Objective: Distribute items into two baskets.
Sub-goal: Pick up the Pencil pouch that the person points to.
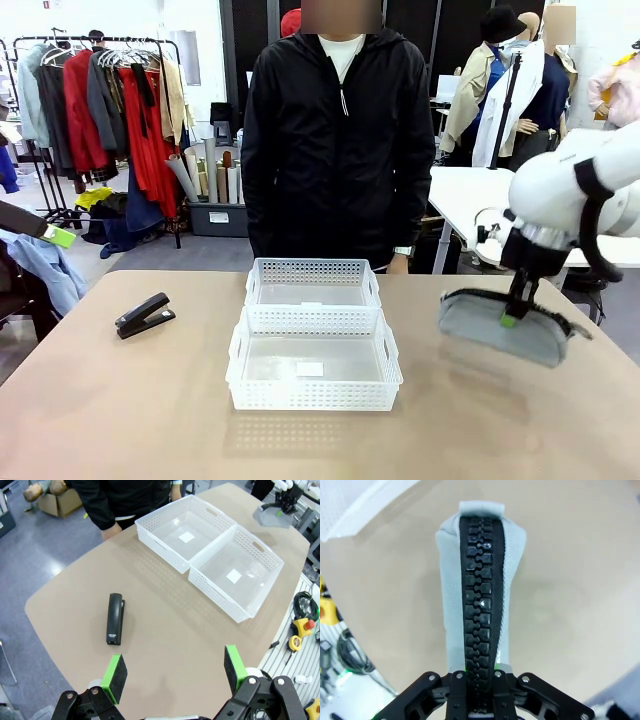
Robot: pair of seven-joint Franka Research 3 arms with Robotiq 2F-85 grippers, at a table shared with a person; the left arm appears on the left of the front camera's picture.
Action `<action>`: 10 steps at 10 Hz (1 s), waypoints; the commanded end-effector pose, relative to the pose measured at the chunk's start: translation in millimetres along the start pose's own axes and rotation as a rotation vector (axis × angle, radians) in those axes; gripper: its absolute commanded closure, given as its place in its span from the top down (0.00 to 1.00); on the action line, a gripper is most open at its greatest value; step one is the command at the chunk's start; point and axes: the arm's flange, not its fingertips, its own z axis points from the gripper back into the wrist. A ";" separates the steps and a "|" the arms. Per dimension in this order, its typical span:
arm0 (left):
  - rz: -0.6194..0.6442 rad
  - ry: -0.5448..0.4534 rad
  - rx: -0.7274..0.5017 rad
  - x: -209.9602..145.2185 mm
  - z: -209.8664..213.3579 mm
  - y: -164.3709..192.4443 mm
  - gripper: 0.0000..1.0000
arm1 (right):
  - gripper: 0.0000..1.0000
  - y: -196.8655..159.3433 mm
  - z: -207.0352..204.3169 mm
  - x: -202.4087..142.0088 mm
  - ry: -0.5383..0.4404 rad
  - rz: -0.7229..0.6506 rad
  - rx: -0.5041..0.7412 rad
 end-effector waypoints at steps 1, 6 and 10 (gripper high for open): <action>0.003 -0.014 -0.011 -0.4 -0.2 0.3 1.00 | 0.00 0.7 44.2 1.6 0.034 -0.172 -0.027; 0.003 -0.014 -0.011 -0.4 -0.2 0.3 1.00 | 0.00 33.1 137.4 -14.6 0.014 -0.584 0.023; 0.003 -0.014 -0.011 -0.4 -0.2 0.3 1.00 | 0.00 55.5 165.5 -30.5 -0.025 -0.633 -0.013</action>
